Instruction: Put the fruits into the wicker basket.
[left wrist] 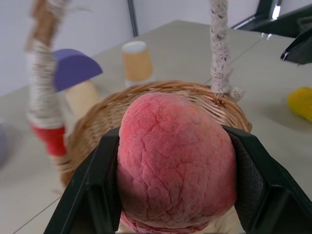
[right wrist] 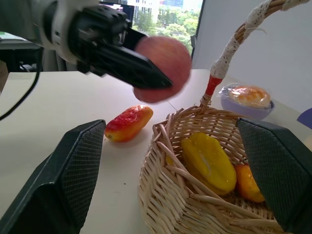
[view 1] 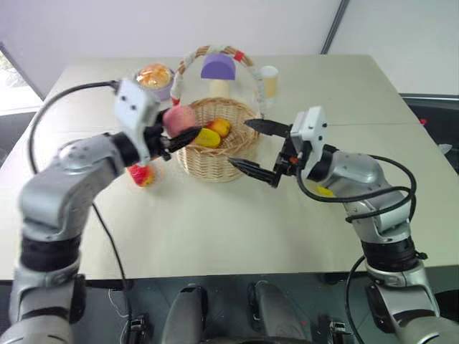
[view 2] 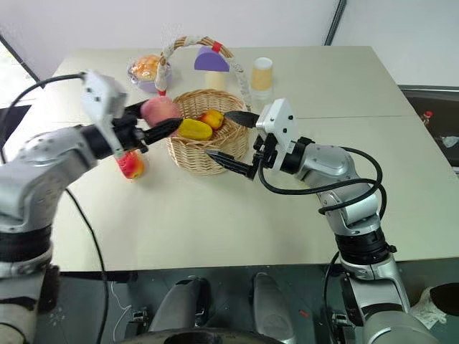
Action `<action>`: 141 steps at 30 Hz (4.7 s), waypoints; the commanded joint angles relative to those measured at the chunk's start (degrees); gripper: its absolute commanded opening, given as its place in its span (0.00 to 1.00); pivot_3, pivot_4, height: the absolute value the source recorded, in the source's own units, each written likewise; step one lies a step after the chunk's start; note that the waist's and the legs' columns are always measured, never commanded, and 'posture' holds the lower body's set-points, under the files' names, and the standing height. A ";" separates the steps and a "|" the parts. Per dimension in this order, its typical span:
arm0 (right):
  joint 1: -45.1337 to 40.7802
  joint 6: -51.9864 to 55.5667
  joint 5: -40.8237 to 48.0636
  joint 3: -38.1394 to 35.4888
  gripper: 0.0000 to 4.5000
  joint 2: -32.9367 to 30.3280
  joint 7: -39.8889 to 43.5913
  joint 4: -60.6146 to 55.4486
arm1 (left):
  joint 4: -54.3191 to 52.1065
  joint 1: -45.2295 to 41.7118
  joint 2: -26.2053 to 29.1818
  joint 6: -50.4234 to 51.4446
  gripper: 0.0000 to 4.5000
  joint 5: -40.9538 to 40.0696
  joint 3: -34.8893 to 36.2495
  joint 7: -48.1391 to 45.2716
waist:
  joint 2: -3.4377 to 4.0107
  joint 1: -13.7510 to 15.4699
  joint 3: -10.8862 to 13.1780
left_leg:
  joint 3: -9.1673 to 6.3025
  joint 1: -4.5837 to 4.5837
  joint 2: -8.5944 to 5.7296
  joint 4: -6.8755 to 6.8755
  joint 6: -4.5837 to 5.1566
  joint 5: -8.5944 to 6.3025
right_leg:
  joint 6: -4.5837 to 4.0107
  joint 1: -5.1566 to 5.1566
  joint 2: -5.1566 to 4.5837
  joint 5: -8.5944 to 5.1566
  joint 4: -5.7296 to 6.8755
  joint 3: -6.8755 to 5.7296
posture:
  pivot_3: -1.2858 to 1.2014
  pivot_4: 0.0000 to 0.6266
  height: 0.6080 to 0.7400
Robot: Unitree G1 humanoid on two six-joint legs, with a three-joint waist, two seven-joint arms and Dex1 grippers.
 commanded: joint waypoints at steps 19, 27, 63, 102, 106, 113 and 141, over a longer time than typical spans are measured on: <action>2.05 1.22 1.66 0.97 1.00 2.06 -1.64 -6.30 | -4.95 3.31 -1.75 16.45 0.98 -11.63 28.95 12.90 | -0.01 0.04 0.02 | -0.02 -0.06 0.13 0.08 0.00 0.00 | 0.01 -0.11 -0.02 0.00 0.11 0.04 | 0.52 0.24 1.00; -0.29 -0.41 1.37 2.96 1.00 4.27 1.16 -3.25 | -6.17 3.27 -9.27 36.76 0.98 -1.11 30.53 34.26 | -0.06 0.26 0.00 | -0.10 -0.03 0.01 0.12 -0.01 0.00 | 0.03 -0.04 -0.09 0.02 0.19 0.01 | 0.52 0.24 1.00; 3.05 0.23 1.12 4.34 1.00 5.04 -1.30 -7.22 | 13.12 -8.31 -26.27 35.88 0.81 13.94 34.54 38.15 | -0.09 0.27 -0.02 | -0.07 0.00 -0.02 0.09 -0.13 0.06 | 0.03 -0.11 -0.13 0.02 0.34 0.02 | 0.52 0.24 1.00; 8.12 13.22 -4.30 -11.39 1.00 -4.81 -16.94 -8.30 | 9.90 -8.73 -8.71 -1.46 1.00 2.37 1.19 -5.58 | -0.10 0.51 -0.01 | 0.02 -0.09 0.02 0.09 -0.16 0.09 | 0.00 -0.18 -0.05 0.00 0.24 0.07 | 0.52 0.24 1.00; 10.88 24.81 -3.04 -20.60 1.00 -5.12 -24.88 -8.87 | 3.95 -3.96 -7.96 -6.28 1.00 0.16 0.21 -12.71 | -0.09 0.39 -0.01 | 0.05 -0.09 0.05 0.07 -0.14 0.08 | -0.01 -0.18 -0.06 0.00 0.23 0.10 | 0.52 0.24 1.00; 13.05 44.16 0.34 -31.09 1.00 -2.77 -32.60 -10.03 | -4.65 3.06 -5.21 -7.91 1.00 -1.93 -6.06 -23.84 | -0.02 0.06 -0.05 | 0.11 -0.03 0.07 0.06 -0.13 0.08 | -0.01 -0.16 0.01 0.00 0.24 0.19 | 0.52 0.24 1.00; 8.73 37.88 -1.76 -18.50 0.36 -5.87 -25.69 -10.11 | -3.69 9.53 -3.41 -9.65 1.00 0.02 -1.82 -20.09 | 0.08 -0.16 -0.02 | 0.08 -0.01 0.07 0.08 -0.05 0.04 | 0.01 -0.14 0.12 -0.02 0.28 0.20 | 0.52 0.24 1.00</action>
